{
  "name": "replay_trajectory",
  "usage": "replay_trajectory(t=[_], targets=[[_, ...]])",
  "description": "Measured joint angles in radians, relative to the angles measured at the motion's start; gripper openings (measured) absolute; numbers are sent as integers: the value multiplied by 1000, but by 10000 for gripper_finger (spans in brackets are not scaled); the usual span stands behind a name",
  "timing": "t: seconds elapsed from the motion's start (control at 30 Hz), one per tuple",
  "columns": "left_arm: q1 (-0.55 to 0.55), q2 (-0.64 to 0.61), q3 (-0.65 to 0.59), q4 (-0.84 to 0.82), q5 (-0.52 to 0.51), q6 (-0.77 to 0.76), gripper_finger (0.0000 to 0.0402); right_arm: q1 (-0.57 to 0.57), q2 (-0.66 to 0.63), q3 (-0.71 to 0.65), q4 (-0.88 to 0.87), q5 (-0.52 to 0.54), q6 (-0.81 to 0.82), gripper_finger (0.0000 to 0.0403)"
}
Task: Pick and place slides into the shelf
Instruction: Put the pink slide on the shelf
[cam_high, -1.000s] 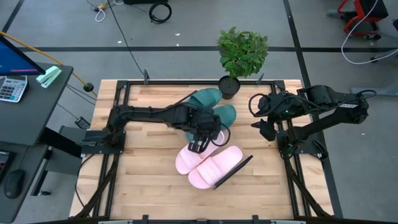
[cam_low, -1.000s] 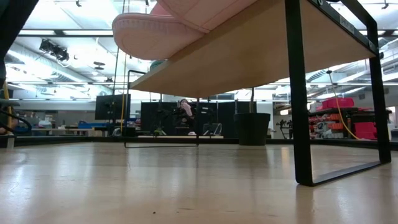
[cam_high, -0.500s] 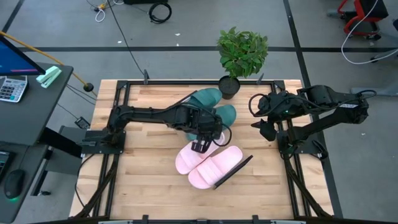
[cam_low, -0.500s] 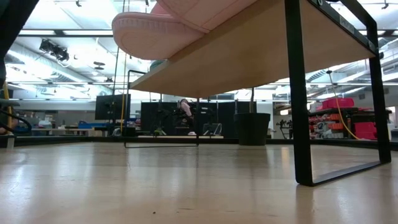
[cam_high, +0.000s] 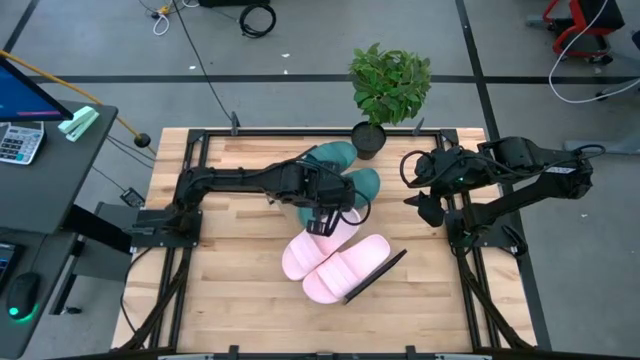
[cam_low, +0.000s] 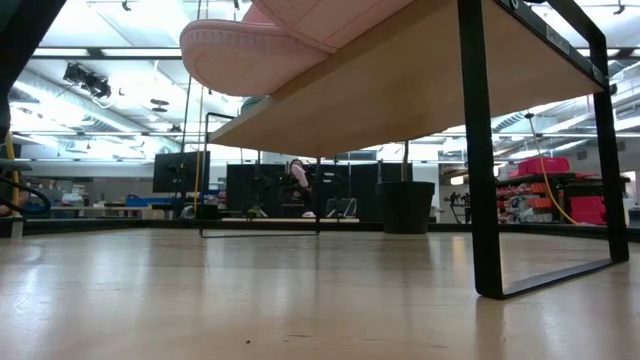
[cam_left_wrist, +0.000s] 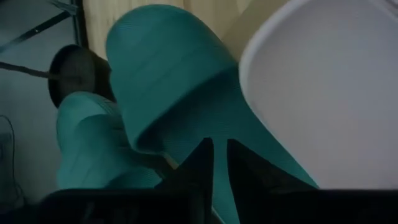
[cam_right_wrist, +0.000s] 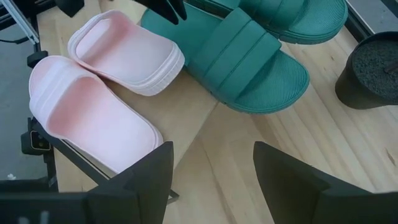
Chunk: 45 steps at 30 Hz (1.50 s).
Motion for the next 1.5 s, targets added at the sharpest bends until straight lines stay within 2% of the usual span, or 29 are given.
replay_trajectory(t=[0.2, 0.37, 0.73, 1.07, 1.37, 1.5], targets=[[0, 5, -3, 4, 3, 0, 53, 0, 0, 0, 0, 0, 0, 228], [0, 5, -6, 5, 53, 0, 54, 0, 0, 0, 0, 0, 0, 228], [-2, 12, -10, 38, 58, -23, 58, 0, 0, 0, 0, 0, 0, 228], [-2, 21, -10, 79, 126, -26, 56, 0, 0, 0, 0, 0, 0, 228], [-2, 21, -10, 81, 120, -31, 53, 0, 0, 0, 0, 0, 3, 228], [0, 20, -10, 98, 196, -29, 54, 0, 0, 0, 0, 0, 3, 228]])
